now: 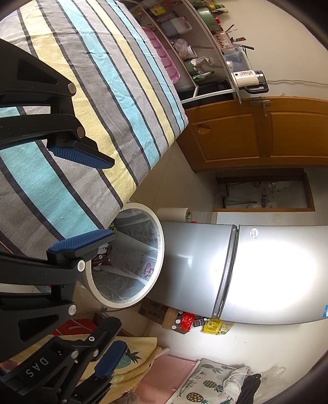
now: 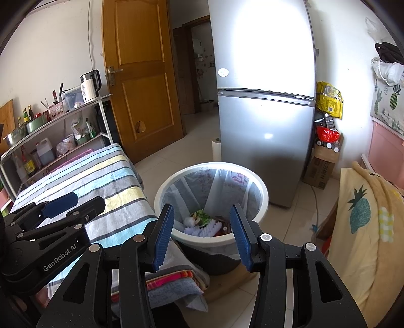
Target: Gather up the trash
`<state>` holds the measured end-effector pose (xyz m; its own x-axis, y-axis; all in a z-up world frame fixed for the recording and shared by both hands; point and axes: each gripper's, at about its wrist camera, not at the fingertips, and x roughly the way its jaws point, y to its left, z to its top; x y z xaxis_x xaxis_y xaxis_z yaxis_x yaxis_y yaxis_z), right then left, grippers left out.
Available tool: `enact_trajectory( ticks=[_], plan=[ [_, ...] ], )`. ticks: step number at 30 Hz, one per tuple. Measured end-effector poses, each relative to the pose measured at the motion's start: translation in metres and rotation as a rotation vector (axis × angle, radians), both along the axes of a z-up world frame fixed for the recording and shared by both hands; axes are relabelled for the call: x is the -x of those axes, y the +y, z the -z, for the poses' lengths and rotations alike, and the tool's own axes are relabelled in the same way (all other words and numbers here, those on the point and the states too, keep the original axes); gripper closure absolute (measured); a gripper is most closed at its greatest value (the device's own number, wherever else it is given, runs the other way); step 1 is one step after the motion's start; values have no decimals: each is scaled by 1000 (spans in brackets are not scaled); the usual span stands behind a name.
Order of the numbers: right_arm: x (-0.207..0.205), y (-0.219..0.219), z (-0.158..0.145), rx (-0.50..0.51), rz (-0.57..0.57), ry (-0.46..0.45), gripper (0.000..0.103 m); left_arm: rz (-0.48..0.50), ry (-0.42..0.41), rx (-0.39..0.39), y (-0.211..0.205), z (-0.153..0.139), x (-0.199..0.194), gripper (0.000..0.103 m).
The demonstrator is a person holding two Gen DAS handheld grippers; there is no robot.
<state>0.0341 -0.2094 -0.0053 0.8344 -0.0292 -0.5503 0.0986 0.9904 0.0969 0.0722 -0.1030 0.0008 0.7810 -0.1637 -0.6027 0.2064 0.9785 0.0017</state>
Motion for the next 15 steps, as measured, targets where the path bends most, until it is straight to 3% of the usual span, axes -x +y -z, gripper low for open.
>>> enact_trajectory(
  ticks=[15],
  plan=[
    [0, 0, 0, 0, -1, -1, 56, 2, 11, 7, 1, 4, 0, 53]
  ],
)
